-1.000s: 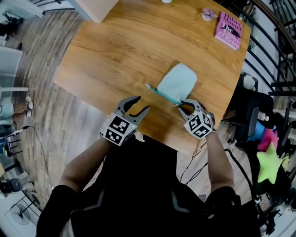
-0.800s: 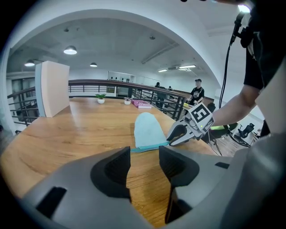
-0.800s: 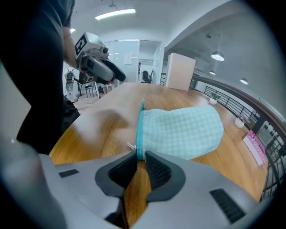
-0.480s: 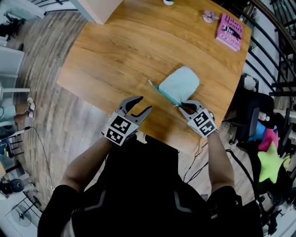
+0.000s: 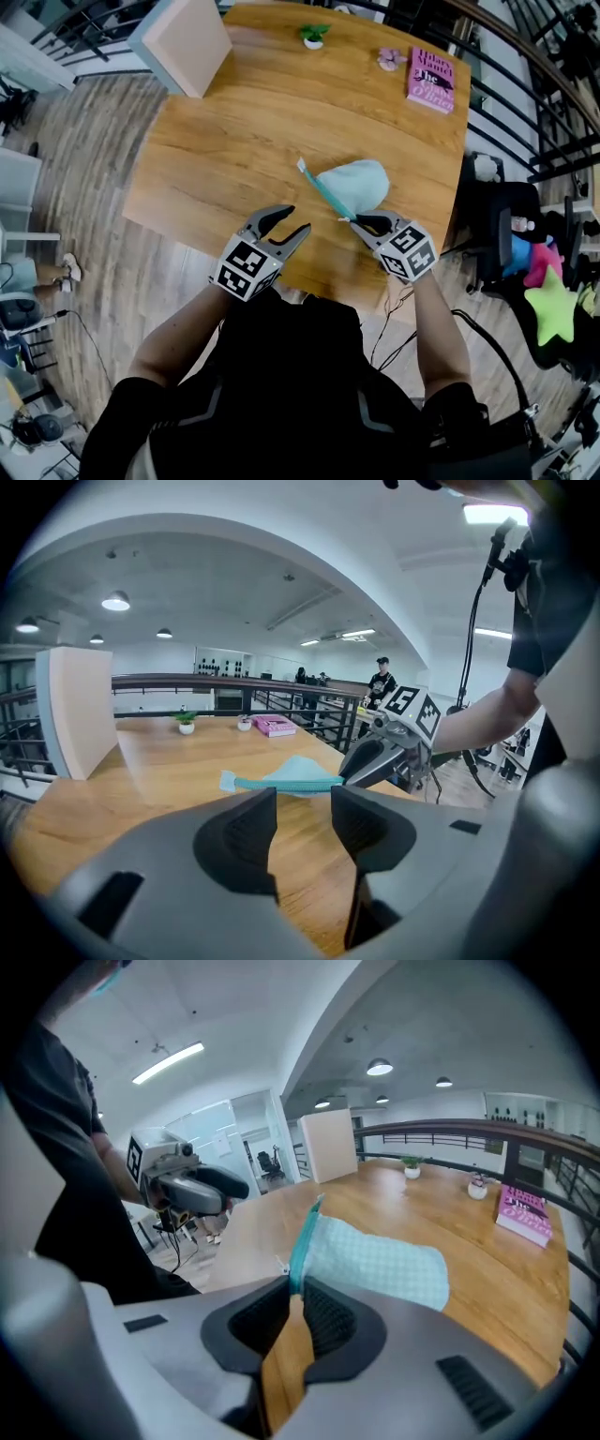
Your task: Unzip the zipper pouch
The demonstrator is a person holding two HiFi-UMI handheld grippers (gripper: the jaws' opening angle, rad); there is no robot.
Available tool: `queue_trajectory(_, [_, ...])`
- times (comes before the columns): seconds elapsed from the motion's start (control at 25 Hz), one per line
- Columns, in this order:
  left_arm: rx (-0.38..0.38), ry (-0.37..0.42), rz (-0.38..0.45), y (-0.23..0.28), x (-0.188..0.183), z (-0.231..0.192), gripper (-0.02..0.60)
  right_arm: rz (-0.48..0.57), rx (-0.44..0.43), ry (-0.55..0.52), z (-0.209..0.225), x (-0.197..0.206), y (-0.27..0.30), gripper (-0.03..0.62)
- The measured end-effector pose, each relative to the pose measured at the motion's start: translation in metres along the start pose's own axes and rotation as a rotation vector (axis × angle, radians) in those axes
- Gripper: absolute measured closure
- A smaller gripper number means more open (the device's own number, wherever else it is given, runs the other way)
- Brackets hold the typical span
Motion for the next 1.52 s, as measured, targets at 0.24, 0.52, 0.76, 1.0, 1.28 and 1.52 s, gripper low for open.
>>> queue_trajectory(0.24, [0.137,0.095,0.036,-0.009,-0.029,-0.002,0.410,0.082,0.018,0.078,-0.023,-0.044,-0.025,0.542])
queue_trajectory(0.52, [0.275,0.228,0.091,-0.024,-0.059,0.007,0.408,0.104,0.065,0.088,-0.064,-0.084,-0.047,0.542])
queue_trajectory(0.76, [0.360,0.308,0.106,-0.032,-0.066,0.017,0.410,0.117,0.104,0.081,-0.088,-0.105,-0.057,0.542])
queue_trajectory(1.0, [0.375,0.373,0.120,-0.036,-0.068,0.027,0.410,0.126,0.126,0.118,-0.093,-0.112,-0.061,0.542])
queue_trajectory(1.28, [0.393,0.284,0.163,-0.047,-0.074,0.015,0.490,0.147,0.115,0.103,-0.098,-0.121,-0.061,0.542])
queue_trajectory(1.52, [0.431,0.234,0.193,-0.048,-0.077,0.011,0.506,0.149,0.101,0.106,-0.094,-0.123,-0.060,0.542])
Point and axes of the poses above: the fingertips, and each gripper's own axes: y forward along the fingers, z to its right, x out of its underside, the point moved 7 cm from there along -y, backward along the fingers, and after that the axes turned 6 degrees about x, right-handed, at the moved point
